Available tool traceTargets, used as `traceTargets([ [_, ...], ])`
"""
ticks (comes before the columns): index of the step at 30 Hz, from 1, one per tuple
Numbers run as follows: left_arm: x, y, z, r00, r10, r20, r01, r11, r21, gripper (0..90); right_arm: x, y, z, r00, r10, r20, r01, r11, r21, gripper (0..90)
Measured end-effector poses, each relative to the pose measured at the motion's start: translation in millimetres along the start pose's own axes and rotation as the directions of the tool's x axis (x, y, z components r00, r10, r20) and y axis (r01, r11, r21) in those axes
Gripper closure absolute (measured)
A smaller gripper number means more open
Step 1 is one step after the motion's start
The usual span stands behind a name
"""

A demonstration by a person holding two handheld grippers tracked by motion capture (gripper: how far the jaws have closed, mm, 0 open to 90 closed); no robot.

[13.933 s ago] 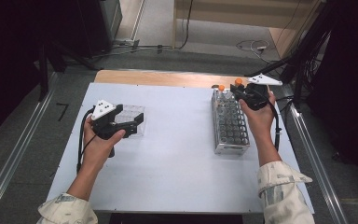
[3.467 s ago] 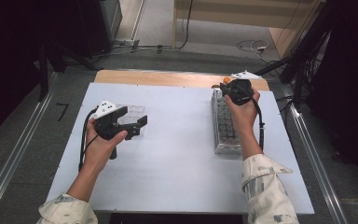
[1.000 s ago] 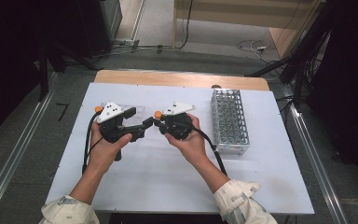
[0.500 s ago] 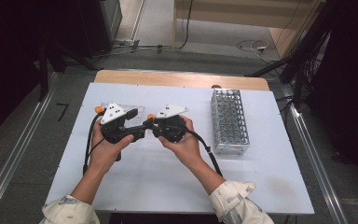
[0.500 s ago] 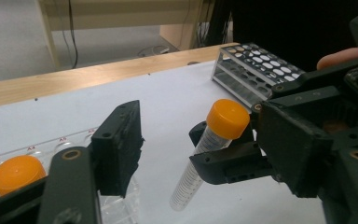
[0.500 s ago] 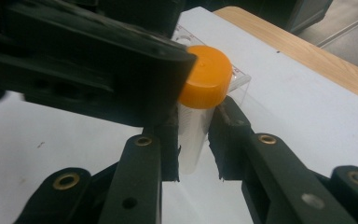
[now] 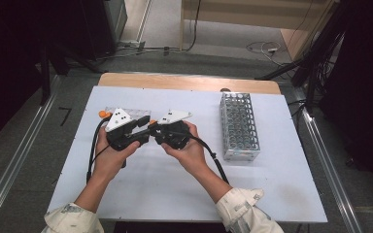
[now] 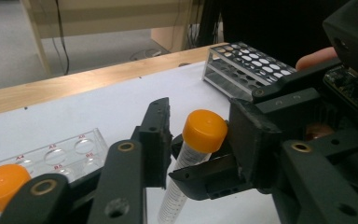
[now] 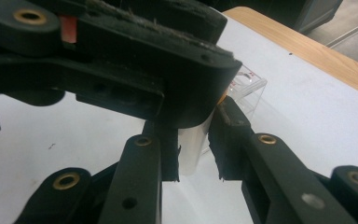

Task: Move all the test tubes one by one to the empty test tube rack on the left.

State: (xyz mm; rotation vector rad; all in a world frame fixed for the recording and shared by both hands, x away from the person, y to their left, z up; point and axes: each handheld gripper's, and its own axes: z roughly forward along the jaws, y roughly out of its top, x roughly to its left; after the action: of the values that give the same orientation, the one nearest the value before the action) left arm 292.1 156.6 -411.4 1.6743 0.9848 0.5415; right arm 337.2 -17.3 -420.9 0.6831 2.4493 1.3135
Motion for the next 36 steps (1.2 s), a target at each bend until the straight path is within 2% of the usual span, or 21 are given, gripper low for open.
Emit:
traceTargets([
  [8, -1.1, -1.4, 1.6, 0.9999, 0.014, 0.007, -0.014, 0.9999, 0.009, 69.0, 1.6, 0.5, 0.0, 1.0000, 0.001, -0.002, -0.001, 1.0000, 0.001, 71.6],
  [17, 0.3, -1.0, 0.7, 0.9998, 0.021, 0.002, -0.021, 0.9998, 0.004, 70.7, 2.0, 0.6, 0.4, 1.0000, -0.002, -0.001, 0.002, 1.0000, -0.005, 70.8],
  [19, 0.8, -0.7, 0.2, 0.9997, 0.022, -0.006, -0.022, 0.9998, -0.001, 70.7, 2.2, 0.9, -0.1, 1.0000, 0.001, -0.005, -0.001, 1.0000, -0.010, 66.2],
  [24, 4.8, 0.6, -1.6, 0.9997, 0.013, -0.022, -0.013, 0.9998, -0.018, 70.8, 1.3, -0.3, 0.3, 0.9994, 0.021, -0.029, -0.021, 0.9997, 0.009, 46.5],
  [29, 10.7, 3.5, -4.9, 0.9992, -0.004, -0.040, 0.003, 0.9994, -0.035, 70.8, -1.3, -5.8, -0.9, 0.9997, 0.024, -0.005, -0.024, 0.9992, 0.031, 29.7],
  [36, 16.5, 8.8, -10.7, 0.9985, -0.018, -0.051, 0.016, 0.9983, -0.057, 70.8, -6.5, -14.1, -3.0, 0.9995, 0.026, 0.020, -0.026, 0.9988, 0.041, 23.7],
])
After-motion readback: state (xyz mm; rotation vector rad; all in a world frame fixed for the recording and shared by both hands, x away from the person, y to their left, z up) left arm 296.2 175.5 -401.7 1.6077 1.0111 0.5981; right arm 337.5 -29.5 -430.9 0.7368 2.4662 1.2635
